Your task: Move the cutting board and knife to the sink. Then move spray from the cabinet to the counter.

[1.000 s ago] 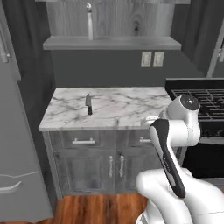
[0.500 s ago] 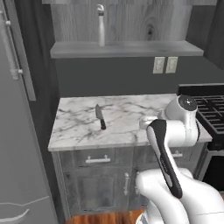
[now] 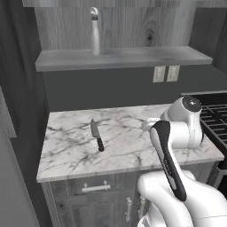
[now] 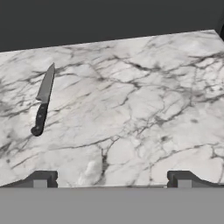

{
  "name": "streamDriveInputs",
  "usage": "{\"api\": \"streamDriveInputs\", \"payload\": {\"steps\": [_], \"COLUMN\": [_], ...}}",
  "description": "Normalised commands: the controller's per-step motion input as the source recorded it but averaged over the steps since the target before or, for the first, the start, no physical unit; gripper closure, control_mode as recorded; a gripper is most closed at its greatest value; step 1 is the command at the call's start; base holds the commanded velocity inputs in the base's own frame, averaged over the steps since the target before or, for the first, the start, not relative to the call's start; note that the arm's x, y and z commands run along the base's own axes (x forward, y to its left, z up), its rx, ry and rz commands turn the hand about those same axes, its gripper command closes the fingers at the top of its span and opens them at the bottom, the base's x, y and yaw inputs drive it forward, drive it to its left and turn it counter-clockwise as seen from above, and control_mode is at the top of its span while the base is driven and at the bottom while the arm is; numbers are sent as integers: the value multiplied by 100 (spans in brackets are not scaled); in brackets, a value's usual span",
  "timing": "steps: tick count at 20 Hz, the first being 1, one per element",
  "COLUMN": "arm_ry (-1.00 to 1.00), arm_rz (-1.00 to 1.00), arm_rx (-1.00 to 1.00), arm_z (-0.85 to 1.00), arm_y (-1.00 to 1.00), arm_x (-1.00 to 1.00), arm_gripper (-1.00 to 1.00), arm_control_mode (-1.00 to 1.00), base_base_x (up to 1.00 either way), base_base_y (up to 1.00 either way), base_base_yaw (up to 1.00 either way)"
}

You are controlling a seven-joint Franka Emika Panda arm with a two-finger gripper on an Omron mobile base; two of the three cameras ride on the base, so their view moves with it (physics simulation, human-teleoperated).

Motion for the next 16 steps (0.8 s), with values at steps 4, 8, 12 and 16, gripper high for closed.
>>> {"api": "streamDriveInputs", "payload": {"steps": [4,8,12,16], "arm_ry": [0,0,0,0], "arm_rz": [0,0,0,0], "arm_rx": [0,0,0,0], "arm_z": [0,0,0,0], "arm_y": [0,0,0,0], "arm_x": [0,0,0,0], "arm_gripper": [-100,-100,-100,-100], "arm_control_mode": [100,100,100,100], "base_base_x": [96,26,0,0], "base_base_y": [0,0,0,0], "base_base_yaw": [-9,-3,0,0]}}
